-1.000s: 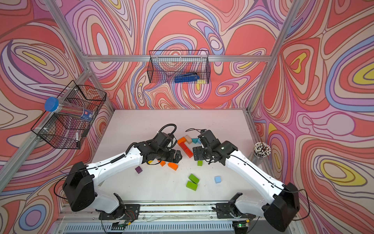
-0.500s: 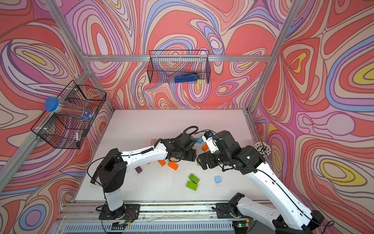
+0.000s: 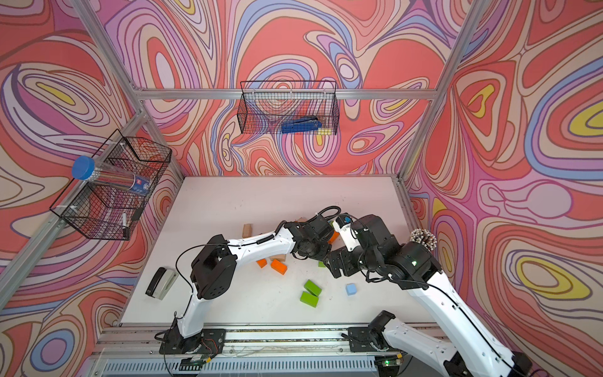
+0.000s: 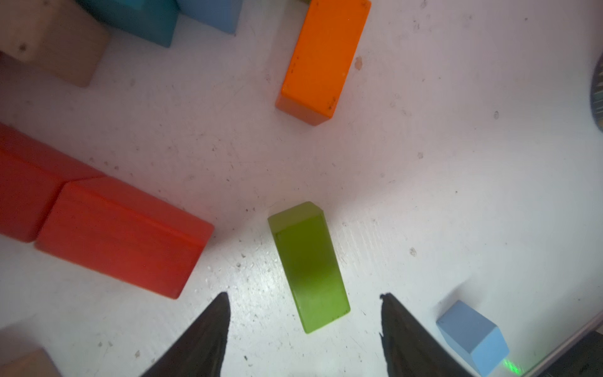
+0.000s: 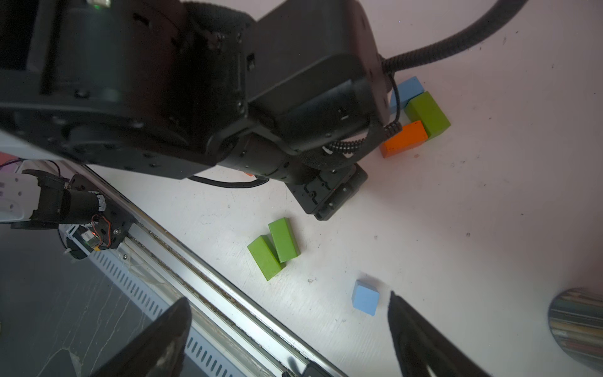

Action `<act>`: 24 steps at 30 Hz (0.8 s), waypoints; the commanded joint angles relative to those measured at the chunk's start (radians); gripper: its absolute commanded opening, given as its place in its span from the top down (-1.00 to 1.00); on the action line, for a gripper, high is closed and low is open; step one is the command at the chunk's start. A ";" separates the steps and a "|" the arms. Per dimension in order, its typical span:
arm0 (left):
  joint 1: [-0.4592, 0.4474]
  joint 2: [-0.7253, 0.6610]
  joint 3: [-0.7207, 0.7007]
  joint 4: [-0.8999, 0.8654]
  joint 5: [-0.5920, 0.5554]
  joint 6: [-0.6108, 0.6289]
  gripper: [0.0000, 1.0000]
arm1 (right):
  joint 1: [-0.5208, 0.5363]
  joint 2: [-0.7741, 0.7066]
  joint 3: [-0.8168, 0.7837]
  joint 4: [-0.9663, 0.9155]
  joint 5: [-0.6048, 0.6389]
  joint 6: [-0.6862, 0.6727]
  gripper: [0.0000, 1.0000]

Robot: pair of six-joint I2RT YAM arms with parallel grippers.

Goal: Assemble a heart with building blocks
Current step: Pick up the building block from the center of the board.

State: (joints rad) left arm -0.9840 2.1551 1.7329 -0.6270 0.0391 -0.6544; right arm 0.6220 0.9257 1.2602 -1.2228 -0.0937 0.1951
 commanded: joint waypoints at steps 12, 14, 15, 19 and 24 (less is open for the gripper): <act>-0.015 0.125 0.106 -0.110 -0.019 0.055 -0.18 | -0.004 -0.011 0.000 0.023 0.016 0.004 -0.87; -0.015 0.134 0.118 -0.115 -0.024 0.069 -0.06 | -0.004 -0.014 -0.004 0.026 0.015 0.010 -0.87; -0.016 0.138 0.124 -0.118 -0.028 0.079 0.00 | -0.004 -0.015 -0.008 0.029 0.010 0.012 -0.87; -0.016 0.151 0.152 -0.129 -0.053 0.132 0.26 | -0.004 -0.017 -0.018 0.036 0.001 0.021 -0.86; -0.015 0.172 0.182 -0.135 -0.066 0.204 0.47 | -0.004 -0.017 -0.021 0.039 -0.005 0.023 -0.85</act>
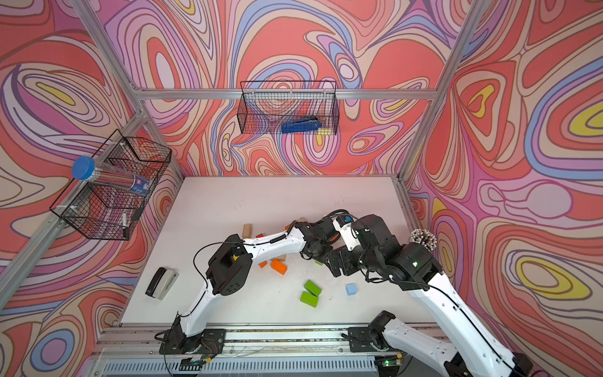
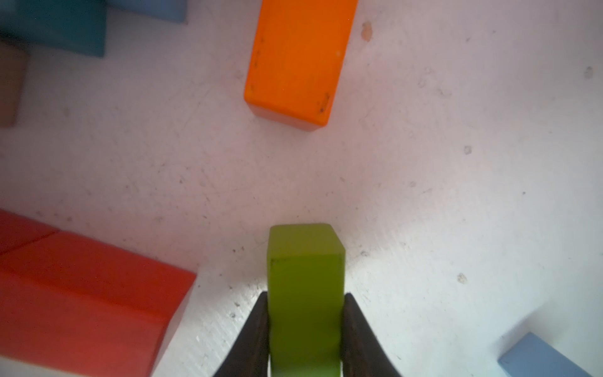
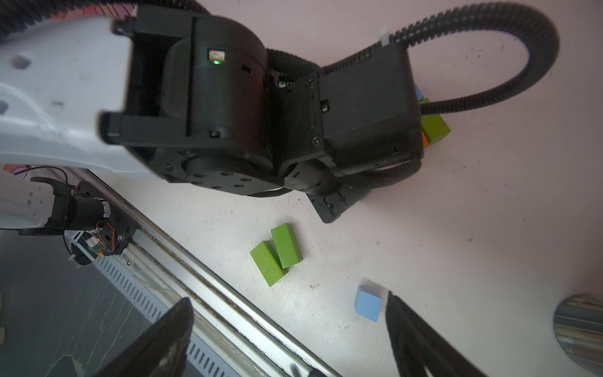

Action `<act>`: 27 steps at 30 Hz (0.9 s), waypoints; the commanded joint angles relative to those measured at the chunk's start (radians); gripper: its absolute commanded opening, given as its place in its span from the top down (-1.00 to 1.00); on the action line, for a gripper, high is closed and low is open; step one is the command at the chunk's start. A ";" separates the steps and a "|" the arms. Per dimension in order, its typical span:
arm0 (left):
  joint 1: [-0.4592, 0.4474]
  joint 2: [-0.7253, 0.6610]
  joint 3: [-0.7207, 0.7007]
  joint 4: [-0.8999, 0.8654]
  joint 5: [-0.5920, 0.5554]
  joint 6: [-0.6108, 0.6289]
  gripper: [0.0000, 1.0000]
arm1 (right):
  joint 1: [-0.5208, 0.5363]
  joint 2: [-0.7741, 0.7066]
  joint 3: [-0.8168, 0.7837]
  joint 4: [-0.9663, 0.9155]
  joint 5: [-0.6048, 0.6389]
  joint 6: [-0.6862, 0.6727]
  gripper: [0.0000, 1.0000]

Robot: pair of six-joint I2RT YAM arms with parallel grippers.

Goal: Assemble a heart with building blocks
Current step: Pick up the building block from the center of the board, then assemble the building block at the center of the board.

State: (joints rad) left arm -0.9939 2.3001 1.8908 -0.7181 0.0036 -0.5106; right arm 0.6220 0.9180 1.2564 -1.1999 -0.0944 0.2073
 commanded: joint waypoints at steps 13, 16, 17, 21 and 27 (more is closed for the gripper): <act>0.001 0.060 0.041 -0.013 -0.063 0.194 0.57 | -0.004 -0.002 -0.021 0.020 -0.015 0.011 -0.82; 0.008 0.070 0.041 -0.005 -0.051 0.209 0.57 | -0.004 -0.002 -0.022 0.022 -0.025 0.011 -0.80; 0.010 0.070 0.041 -0.002 -0.055 0.215 0.57 | -0.004 -0.002 -0.022 0.023 -0.028 0.010 -0.80; 0.026 0.074 0.040 0.009 -0.043 0.243 0.57 | -0.004 -0.001 -0.025 0.024 -0.032 0.010 -0.80; 0.039 0.080 0.035 0.031 -0.009 0.319 0.56 | -0.005 0.006 -0.025 0.023 -0.036 0.009 -0.79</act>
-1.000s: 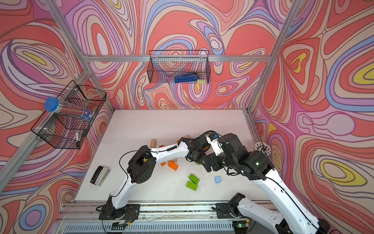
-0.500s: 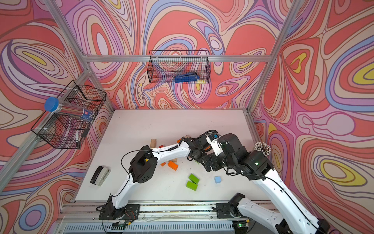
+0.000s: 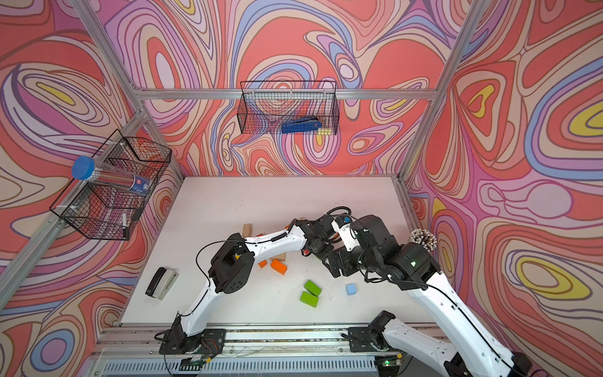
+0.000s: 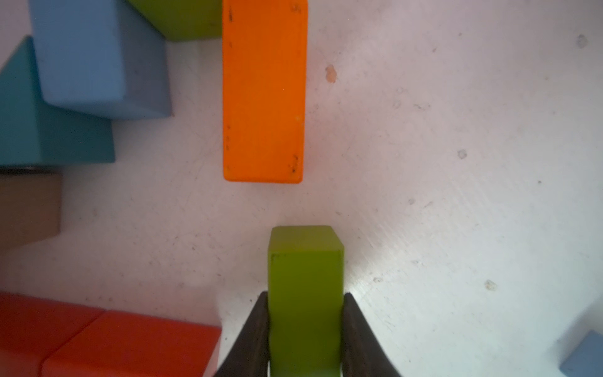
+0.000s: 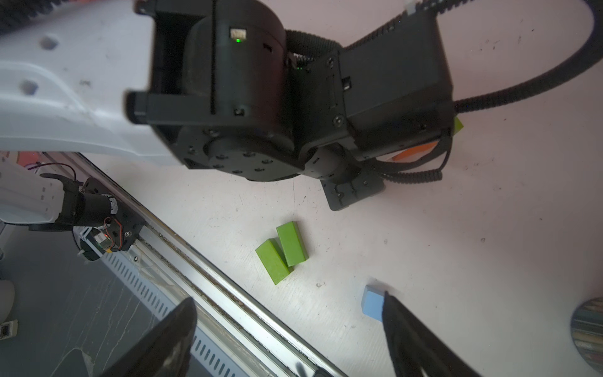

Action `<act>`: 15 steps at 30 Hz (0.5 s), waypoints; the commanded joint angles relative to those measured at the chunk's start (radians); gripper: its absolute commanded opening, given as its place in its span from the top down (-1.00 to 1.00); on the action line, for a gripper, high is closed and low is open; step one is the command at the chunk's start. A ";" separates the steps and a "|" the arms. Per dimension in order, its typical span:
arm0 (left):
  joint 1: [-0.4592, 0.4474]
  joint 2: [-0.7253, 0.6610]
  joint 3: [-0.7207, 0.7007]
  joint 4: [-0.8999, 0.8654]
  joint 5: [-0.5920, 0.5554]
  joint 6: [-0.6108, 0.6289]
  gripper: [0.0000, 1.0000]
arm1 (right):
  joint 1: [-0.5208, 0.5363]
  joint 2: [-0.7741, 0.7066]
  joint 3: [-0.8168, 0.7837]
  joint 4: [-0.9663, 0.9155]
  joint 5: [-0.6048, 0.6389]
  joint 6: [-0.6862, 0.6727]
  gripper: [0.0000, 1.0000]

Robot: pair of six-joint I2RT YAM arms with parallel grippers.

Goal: Assemble a heart with building blocks
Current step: Assemble the building block at the center of the board.

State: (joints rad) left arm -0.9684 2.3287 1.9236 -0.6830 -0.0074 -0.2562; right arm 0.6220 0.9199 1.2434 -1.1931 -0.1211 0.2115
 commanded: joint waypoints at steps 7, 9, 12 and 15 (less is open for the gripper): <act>0.031 0.055 0.005 0.001 0.011 0.094 0.56 | -0.004 0.010 -0.012 0.018 -0.010 0.005 -0.79; 0.036 0.057 0.008 0.002 0.012 0.097 0.56 | -0.004 0.013 -0.012 0.020 -0.008 0.005 -0.79; 0.043 0.059 0.010 0.002 0.015 0.097 0.56 | -0.004 0.019 -0.013 0.021 -0.008 0.004 -0.79; 0.049 0.061 0.011 0.004 0.020 0.096 0.56 | -0.004 0.022 -0.010 0.021 -0.008 0.003 -0.78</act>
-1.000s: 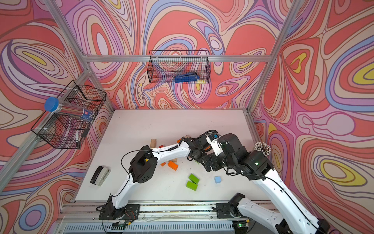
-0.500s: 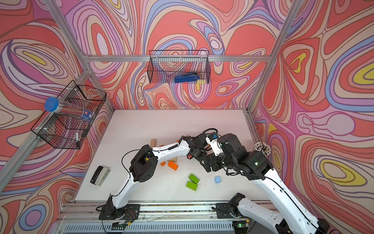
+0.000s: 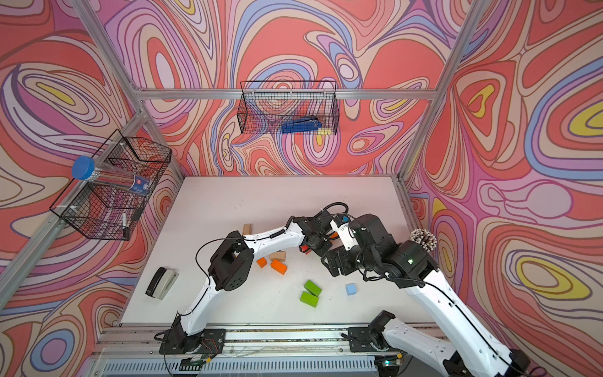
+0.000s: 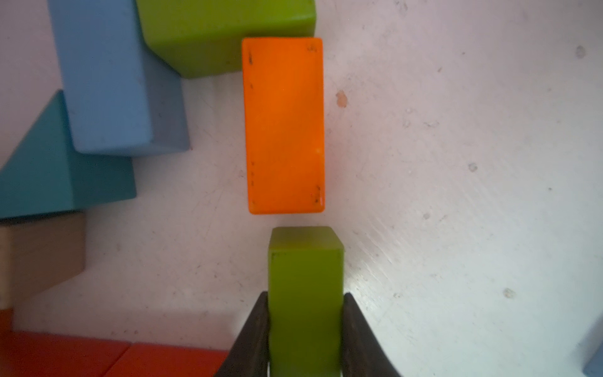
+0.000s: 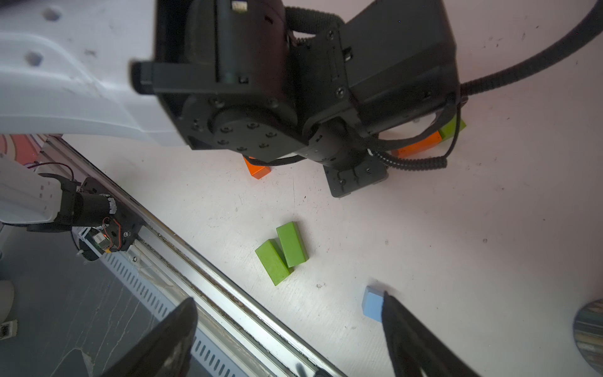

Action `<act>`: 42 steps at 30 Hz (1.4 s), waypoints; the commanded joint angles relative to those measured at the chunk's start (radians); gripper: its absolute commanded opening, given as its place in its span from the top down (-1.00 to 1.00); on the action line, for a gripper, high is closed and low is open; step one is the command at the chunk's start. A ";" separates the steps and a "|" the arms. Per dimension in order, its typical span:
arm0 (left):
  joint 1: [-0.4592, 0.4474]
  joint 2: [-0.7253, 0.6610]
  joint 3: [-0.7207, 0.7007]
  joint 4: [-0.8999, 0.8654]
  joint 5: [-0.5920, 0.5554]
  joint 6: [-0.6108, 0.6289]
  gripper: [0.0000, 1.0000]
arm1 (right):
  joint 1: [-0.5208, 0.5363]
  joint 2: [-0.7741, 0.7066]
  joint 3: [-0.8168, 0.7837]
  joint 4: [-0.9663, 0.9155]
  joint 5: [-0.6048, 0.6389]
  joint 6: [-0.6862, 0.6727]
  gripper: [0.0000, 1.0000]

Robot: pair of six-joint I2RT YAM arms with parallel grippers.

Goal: Assemble a heart with building blocks
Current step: Assemble the building block at the center of the board.

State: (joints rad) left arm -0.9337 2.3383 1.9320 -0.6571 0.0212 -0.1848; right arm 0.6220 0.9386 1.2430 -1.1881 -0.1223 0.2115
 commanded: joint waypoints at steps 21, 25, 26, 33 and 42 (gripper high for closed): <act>0.025 0.086 0.050 -0.038 0.004 0.016 0.29 | -0.004 0.011 -0.010 0.021 -0.011 0.011 -0.78; 0.027 0.072 0.044 -0.034 0.013 0.009 0.03 | -0.004 0.008 -0.015 0.031 -0.023 0.028 -0.78; 0.027 0.062 0.040 -0.031 0.018 0.010 -0.06 | -0.004 0.005 -0.019 0.038 -0.019 0.037 -0.78; 0.043 -0.054 -0.013 0.023 0.076 -0.032 -0.63 | -0.004 -0.025 -0.116 0.183 0.030 0.205 -0.78; 0.168 -0.275 -0.136 0.071 0.220 -0.097 -1.00 | -0.004 -0.037 -0.214 0.161 0.304 0.461 -0.70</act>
State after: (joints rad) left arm -0.8242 2.1536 1.8297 -0.6147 0.1669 -0.2489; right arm 0.6220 0.9070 1.0496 -1.0183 0.0483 0.5526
